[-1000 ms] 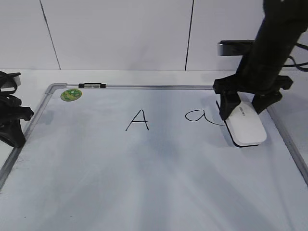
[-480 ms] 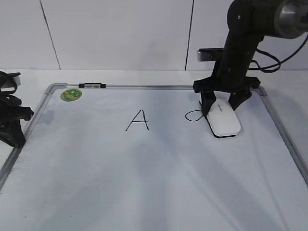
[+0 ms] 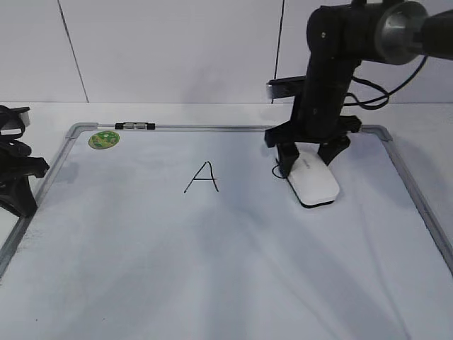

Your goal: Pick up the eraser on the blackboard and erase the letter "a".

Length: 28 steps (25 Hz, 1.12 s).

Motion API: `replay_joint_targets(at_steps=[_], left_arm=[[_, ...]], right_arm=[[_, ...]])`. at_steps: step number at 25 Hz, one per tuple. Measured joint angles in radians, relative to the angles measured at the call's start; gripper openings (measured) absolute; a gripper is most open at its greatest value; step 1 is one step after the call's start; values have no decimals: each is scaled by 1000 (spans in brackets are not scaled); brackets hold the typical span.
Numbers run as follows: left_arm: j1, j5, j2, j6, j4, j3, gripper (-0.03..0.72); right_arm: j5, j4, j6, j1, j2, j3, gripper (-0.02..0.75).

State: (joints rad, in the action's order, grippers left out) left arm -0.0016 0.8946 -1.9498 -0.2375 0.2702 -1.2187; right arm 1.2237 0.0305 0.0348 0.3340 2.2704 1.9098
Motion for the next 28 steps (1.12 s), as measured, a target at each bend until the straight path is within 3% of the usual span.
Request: replay_joint_targets(at_steps=[7,13,28], left_arm=[[0,0,0,0,0,0,32],[0,-2,0,0,0,0,32],[0,-4,0,0,2,0,32]], right_arm=[[-6,47,-21,127,2,0,569],[-6,-11,49,126,2,0,569],[-5,-30,73,-130,2,2,569]])
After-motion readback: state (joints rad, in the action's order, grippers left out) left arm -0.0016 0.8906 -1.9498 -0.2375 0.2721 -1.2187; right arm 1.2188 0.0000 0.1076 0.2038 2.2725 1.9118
